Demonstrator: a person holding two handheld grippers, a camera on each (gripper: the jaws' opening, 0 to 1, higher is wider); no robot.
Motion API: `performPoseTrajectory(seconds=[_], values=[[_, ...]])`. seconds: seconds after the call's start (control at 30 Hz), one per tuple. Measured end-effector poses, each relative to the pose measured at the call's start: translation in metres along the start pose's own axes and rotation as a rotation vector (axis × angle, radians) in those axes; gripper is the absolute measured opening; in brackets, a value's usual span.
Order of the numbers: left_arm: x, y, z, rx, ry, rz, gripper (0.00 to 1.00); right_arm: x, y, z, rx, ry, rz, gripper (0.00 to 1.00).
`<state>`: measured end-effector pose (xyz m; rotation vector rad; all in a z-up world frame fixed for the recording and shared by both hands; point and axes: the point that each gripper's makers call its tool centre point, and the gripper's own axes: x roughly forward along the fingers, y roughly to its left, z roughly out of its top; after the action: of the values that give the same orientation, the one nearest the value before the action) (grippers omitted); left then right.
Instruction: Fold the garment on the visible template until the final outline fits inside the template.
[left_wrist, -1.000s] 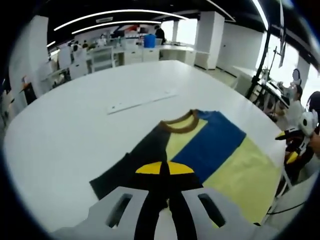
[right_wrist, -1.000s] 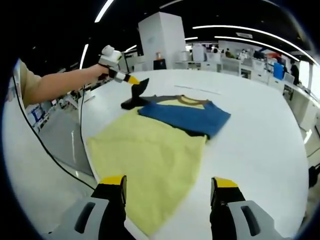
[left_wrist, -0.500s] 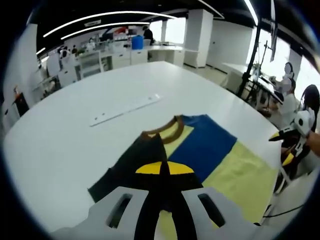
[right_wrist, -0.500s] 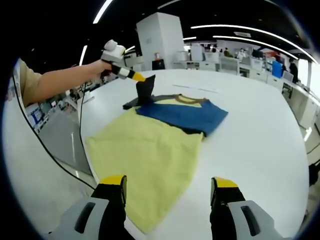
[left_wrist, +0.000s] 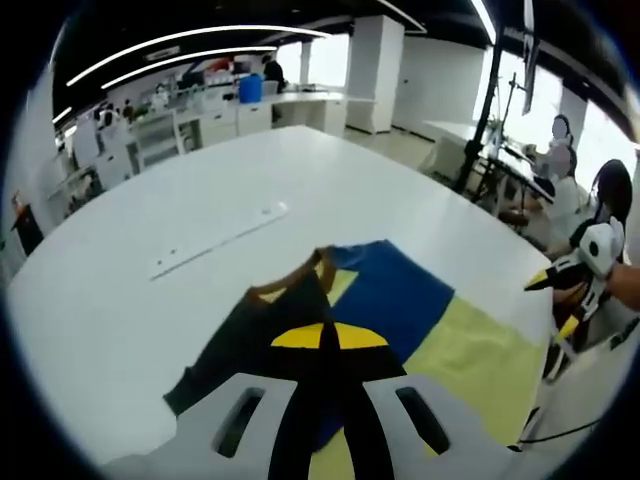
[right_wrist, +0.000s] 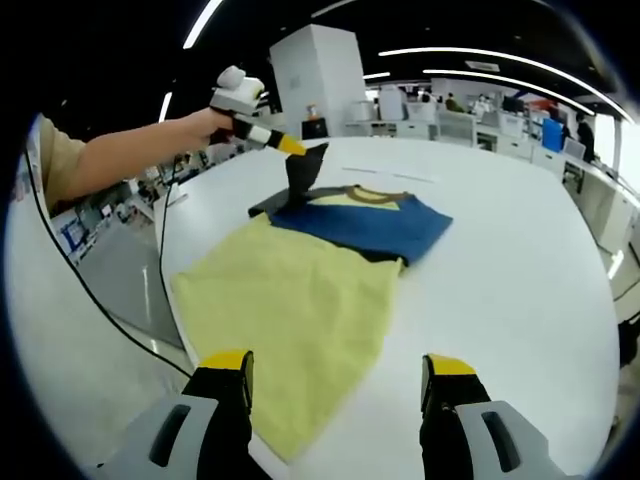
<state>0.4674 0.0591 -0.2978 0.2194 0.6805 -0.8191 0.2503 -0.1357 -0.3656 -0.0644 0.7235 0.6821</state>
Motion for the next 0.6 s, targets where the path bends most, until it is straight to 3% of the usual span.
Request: performPoseTrajectory(seconds=[0.6], values=[[0.03, -0.04, 0.033, 0.082, 0.004, -0.078, 0.0, 0.002, 0.001, -0.004, 0.004, 0.008, 0.008, 0.66]])
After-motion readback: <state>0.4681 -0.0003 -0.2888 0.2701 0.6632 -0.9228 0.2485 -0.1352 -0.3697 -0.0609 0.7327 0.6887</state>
